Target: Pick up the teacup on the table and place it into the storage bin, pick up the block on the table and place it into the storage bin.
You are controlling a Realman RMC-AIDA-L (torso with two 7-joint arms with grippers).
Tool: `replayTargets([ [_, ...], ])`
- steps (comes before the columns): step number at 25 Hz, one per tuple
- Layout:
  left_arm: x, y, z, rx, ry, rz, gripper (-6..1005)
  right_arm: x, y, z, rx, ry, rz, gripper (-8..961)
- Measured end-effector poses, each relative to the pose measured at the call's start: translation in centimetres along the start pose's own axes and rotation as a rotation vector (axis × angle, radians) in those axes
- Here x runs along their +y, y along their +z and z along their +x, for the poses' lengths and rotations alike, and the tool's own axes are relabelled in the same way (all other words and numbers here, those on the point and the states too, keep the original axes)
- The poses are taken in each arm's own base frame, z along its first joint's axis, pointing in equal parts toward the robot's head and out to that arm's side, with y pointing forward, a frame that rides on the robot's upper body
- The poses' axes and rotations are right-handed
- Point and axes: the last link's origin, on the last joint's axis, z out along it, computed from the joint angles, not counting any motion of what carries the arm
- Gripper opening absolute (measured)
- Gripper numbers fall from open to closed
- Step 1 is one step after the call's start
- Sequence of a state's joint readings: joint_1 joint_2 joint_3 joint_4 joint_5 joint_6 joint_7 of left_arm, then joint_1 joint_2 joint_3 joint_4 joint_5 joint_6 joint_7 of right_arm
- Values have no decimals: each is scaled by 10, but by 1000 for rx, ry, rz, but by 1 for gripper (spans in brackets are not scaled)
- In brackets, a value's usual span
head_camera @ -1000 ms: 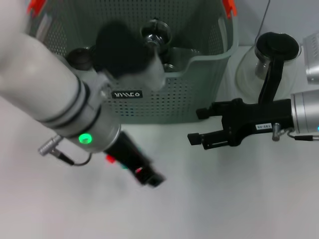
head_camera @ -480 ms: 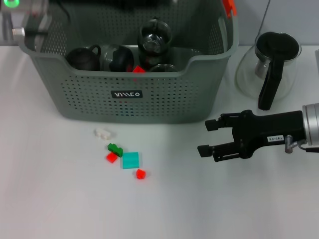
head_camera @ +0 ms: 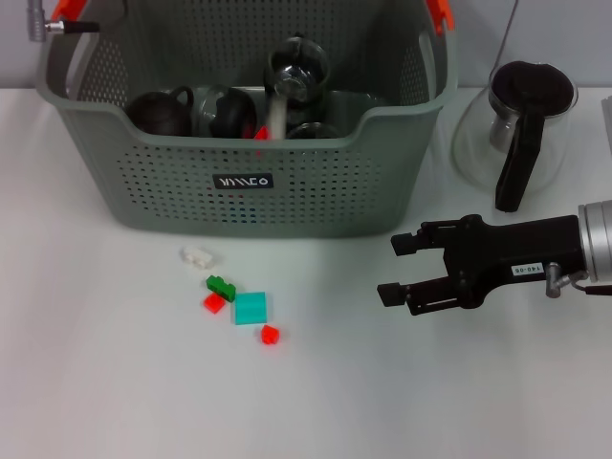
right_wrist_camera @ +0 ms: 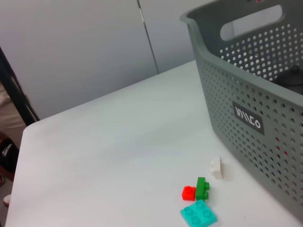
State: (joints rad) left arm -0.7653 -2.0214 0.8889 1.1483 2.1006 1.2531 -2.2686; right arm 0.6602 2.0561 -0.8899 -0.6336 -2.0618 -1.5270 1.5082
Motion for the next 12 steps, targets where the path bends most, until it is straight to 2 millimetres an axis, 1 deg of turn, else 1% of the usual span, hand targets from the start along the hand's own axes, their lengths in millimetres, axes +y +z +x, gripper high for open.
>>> replayTargets([
  [2,4,-4,0,18,17,-4,581,0,0,-1,1,-2,-4,851],
  [4,16,-14,-2,51,51,-43,600,1,0,-2,2,-5,-11,851],
  [6,31,-26,-10,81,88,-115,688,2,1,-2,4,-8,-18,851],
  [8,51,-40,-24,113,138,-232,777,3,3,-2,9,-11,-26,851],
  [9,65,-48,-38,134,176,-328,821,4,5,-2,12,-13,-31,851],
  [10,72,-52,-46,145,190,-377,835,5,7,-2,14,-15,-36,851],
  [11,82,-60,-62,161,222,-449,850,6,8,-2,15,-16,-40,851],
  [12,87,-64,-72,170,233,-491,864,7,10,-3,17,-18,-46,851],
])
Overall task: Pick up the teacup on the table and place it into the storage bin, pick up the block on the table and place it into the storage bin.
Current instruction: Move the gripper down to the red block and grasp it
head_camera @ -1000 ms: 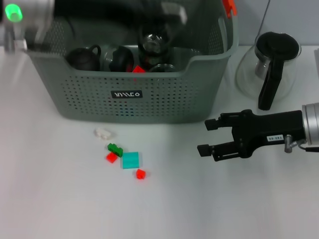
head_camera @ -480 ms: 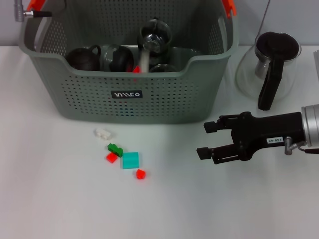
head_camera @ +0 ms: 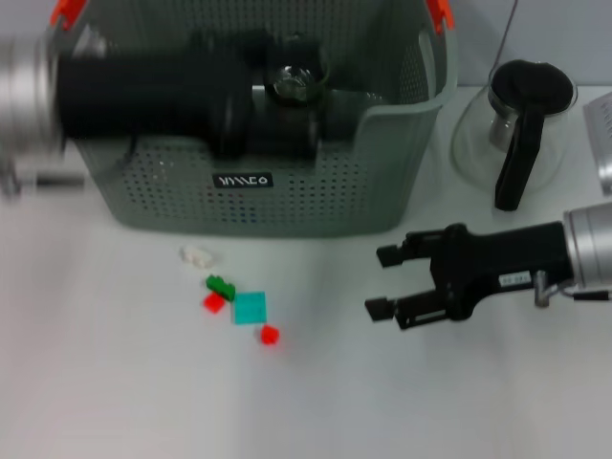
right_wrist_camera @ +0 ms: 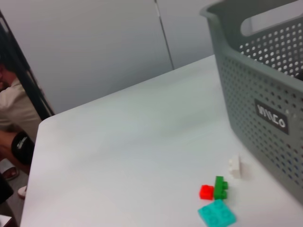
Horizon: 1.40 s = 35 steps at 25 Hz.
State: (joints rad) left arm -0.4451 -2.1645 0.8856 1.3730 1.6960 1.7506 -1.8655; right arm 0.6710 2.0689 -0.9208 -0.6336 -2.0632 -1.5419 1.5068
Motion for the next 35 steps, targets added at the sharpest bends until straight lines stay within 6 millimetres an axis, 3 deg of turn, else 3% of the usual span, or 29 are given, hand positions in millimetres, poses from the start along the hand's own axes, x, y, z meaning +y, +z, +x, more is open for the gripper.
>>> replayTargets([
  [6,28,-21,-58,25,-26,-86,936,5,14,-3,5,-9,-28,852],
  [11,39,-40,-85,-6,17,-52,936,8,26,-6,13,-1,-56,852],
  [21,40,-65,-118,-188,4,26,936,8,40,-5,22,36,-65,853],
  [35,43,-74,-129,-227,9,43,935,4,55,-11,77,0,-52,854],
])
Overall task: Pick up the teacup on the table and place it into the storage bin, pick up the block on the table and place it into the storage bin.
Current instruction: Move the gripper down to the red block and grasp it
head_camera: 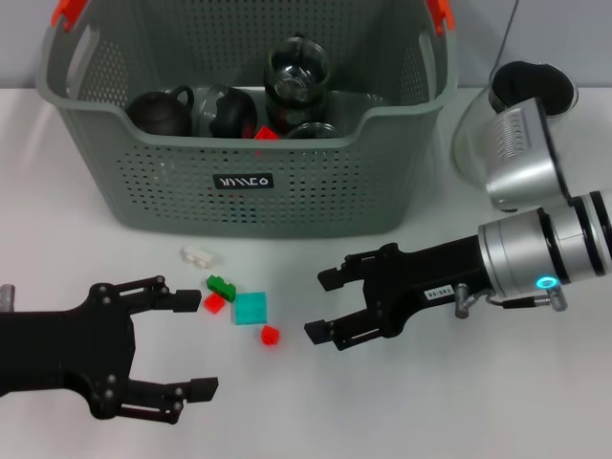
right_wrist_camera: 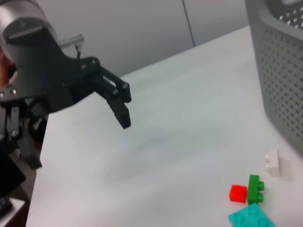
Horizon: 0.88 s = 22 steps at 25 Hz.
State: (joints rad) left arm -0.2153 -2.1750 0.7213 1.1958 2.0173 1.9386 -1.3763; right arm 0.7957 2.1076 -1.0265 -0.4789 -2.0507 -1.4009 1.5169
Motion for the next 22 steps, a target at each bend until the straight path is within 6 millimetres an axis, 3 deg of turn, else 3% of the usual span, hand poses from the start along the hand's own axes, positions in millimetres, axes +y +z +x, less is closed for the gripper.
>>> replayTargets([
  [22,-2,13,-15,64,-25,-9,935,2,39,3,141,-131,38,854],
])
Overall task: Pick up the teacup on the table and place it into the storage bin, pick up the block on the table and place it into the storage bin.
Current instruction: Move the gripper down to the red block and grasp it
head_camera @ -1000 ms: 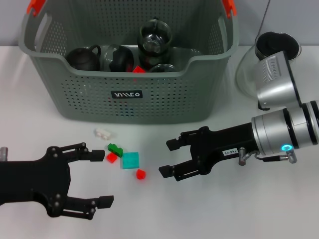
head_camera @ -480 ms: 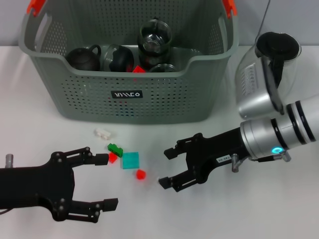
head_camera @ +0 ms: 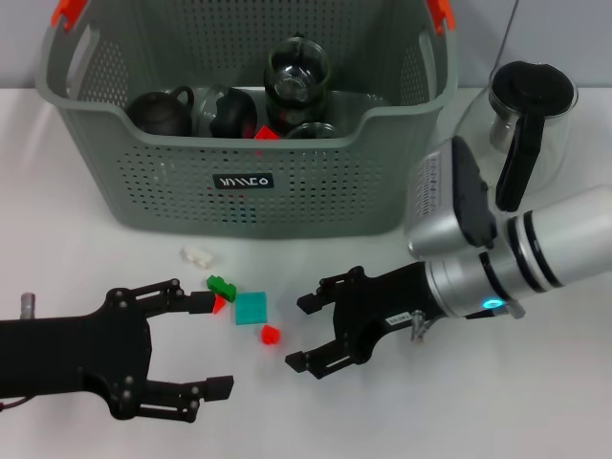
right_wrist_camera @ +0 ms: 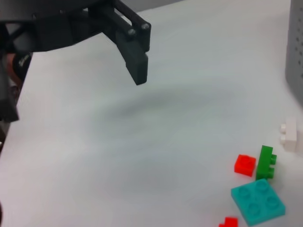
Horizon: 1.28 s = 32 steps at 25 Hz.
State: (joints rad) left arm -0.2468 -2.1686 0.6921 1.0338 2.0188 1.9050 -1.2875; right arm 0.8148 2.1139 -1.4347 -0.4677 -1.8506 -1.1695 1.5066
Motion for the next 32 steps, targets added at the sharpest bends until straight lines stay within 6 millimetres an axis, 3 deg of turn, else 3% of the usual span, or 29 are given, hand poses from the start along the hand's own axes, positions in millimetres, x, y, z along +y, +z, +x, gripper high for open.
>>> replayTargets([
  [22,0,2,-2,-20,26,-14,935,6,29,-6,-29,-38,78,780],
  [27,0,3,-2,-20,25,-19,935,5,31,-5,-27,-33,93,671],
  [32,0,3,-2,-21,30,-19,934,8,36,-1,-23,-29,103,648],
])
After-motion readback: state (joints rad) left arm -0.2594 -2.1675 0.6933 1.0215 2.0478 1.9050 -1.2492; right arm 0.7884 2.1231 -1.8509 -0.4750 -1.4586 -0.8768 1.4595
